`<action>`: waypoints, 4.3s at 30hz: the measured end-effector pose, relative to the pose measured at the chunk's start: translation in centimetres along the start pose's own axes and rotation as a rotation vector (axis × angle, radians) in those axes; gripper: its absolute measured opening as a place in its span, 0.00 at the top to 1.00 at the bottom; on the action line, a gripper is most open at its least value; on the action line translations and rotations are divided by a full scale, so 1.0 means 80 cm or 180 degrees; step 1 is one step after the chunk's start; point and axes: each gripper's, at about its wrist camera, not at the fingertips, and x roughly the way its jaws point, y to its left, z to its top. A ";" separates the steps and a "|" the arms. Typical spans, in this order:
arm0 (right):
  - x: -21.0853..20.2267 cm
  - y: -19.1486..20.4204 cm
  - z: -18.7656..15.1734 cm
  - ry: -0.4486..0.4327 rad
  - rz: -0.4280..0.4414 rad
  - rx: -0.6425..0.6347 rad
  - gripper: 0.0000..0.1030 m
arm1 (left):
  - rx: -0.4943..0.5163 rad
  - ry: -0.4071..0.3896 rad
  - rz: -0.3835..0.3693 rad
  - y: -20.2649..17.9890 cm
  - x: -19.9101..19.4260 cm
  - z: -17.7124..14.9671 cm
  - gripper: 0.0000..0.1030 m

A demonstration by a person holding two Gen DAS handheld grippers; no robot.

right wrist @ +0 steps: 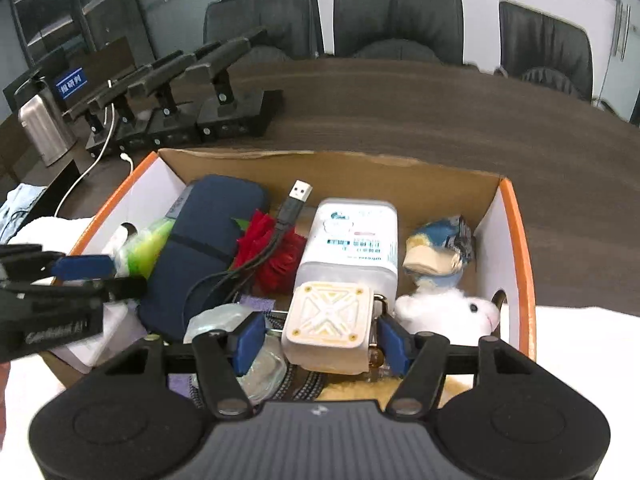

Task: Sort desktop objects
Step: 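Carry the packet with the left tool while the right carries the adapter into the box, release, then move both tools back over the table toward the white bottle cap, then grasp the white bottle cap with the right tool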

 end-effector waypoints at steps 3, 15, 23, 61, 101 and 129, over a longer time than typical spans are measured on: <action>-0.015 -0.007 0.009 -0.0009 -0.0095 0.0111 0.37 | -0.0004 -0.0127 0.0066 0.001 -0.026 0.004 0.46; -0.128 0.007 -0.007 -0.0174 -0.0176 0.0143 0.20 | -0.0552 -0.0024 0.0169 -0.010 -0.129 -0.007 0.13; -0.166 0.024 -0.066 -0.0329 -0.0278 -0.0087 0.19 | -0.0576 -0.0224 0.0253 -0.040 -0.173 -0.063 0.09; -0.258 0.027 -0.482 -0.1366 -0.0398 -0.0262 0.10 | -0.0365 -0.0981 0.0221 -0.140 -0.237 -0.437 0.00; -0.113 -0.036 -0.223 -0.0753 -0.0030 -0.0098 0.62 | -0.0577 -0.0483 -0.0447 -0.102 -0.068 -0.178 0.99; -0.280 0.083 -0.462 -0.1251 0.0263 -0.0488 0.62 | -0.0166 -0.1336 -0.0148 -0.166 -0.282 -0.418 0.99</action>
